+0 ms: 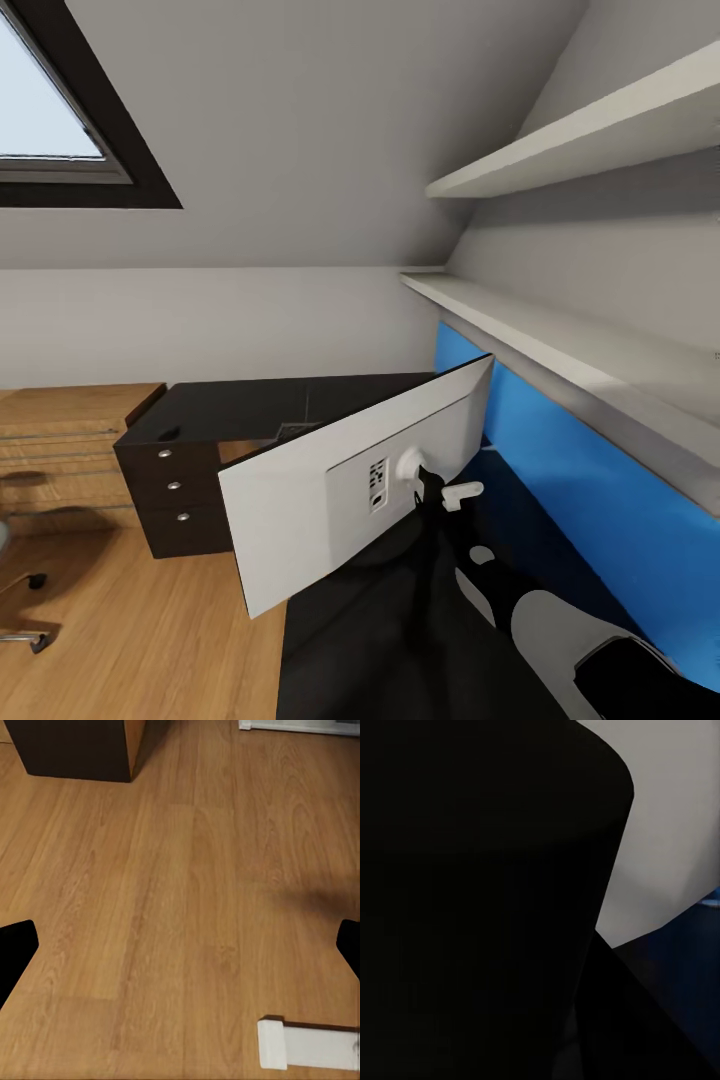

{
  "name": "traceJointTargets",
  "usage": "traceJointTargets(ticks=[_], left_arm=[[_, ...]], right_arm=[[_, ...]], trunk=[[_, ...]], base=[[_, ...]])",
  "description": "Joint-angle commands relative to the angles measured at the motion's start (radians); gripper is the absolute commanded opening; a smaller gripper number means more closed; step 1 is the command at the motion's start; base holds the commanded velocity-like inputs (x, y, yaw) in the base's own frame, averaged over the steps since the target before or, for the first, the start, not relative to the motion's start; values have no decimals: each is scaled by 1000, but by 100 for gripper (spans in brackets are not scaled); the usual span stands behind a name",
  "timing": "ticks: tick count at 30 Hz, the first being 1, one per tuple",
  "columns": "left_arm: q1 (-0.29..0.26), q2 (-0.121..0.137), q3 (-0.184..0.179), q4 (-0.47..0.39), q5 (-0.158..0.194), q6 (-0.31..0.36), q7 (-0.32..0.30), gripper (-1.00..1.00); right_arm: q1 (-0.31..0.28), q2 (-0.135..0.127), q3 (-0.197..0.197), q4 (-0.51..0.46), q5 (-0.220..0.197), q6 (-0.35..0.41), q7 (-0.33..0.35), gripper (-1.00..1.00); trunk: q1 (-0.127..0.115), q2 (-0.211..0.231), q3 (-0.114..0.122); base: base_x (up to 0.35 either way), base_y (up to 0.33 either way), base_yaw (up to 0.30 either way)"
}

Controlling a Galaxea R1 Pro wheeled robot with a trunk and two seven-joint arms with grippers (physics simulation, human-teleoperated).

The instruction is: In the bedroom, organize the workspace by keeping the computer under the desk, ensuring the monitor is on the desk, placing the keyboard on the desk next to the monitor, placing the mouse on the desk next to the keyboard, moving the folder from the swivel chair onto the desk next to the mouse, stacking the notebook on top of the folder with the pen on top of the notebook, and positioning the swivel chair next to the desk.

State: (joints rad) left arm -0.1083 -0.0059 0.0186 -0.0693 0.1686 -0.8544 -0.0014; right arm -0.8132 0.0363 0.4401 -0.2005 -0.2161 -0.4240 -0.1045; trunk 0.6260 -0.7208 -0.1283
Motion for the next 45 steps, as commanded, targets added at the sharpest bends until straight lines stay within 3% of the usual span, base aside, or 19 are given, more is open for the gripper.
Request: traceJointTargets(ticks=[1, 45], left_arm=[[-1, 0, 1, 0, 2, -3, 0, 100], [-1, 0, 3, 0, 2, -4, 0, 100]], right_arm=[[-1, -1, 45, 12, -25, -6, -8, -100], [-1, -1, 45, 12, -25, -6, -8, -100]], trunk=[[0, -1, -2], [0, -1, -2]], base=[[0, -202, 0], [53, -34, 0]])
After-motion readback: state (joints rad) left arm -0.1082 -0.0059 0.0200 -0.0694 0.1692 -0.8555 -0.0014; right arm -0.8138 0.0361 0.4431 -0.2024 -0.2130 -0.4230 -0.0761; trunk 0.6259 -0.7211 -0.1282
